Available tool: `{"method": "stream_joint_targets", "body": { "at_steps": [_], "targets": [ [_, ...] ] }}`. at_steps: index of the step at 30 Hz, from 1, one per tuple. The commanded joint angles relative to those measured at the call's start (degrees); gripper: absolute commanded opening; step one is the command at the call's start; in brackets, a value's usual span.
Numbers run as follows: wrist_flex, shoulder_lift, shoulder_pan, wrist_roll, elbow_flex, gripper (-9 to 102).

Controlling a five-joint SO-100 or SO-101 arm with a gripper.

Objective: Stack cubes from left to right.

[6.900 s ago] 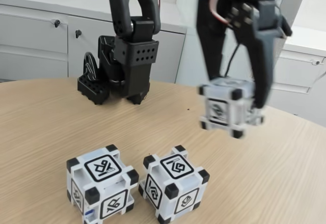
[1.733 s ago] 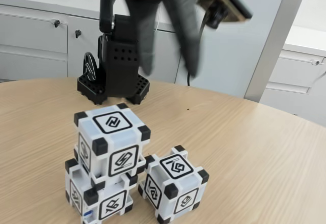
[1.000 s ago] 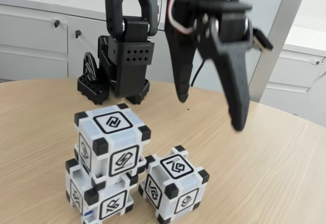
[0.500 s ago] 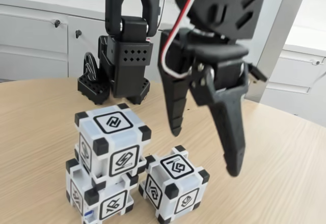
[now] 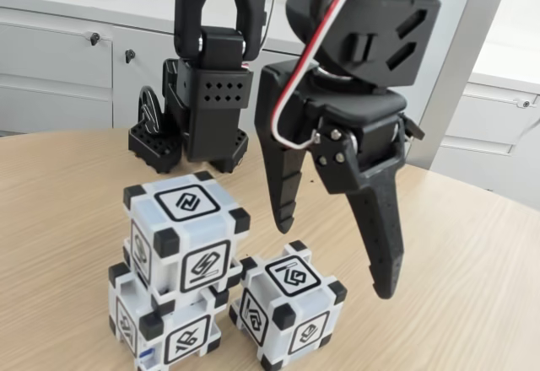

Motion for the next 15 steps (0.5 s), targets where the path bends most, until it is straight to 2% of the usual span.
{"method": "stream_joint_targets", "body": {
  "at_steps": [1,15],
  "targets": [
    [-0.4,0.2,0.5,1.2,-1.4,37],
    [-0.4,-9.4,5.8,0.4,-2.1,36]
  ]
}}
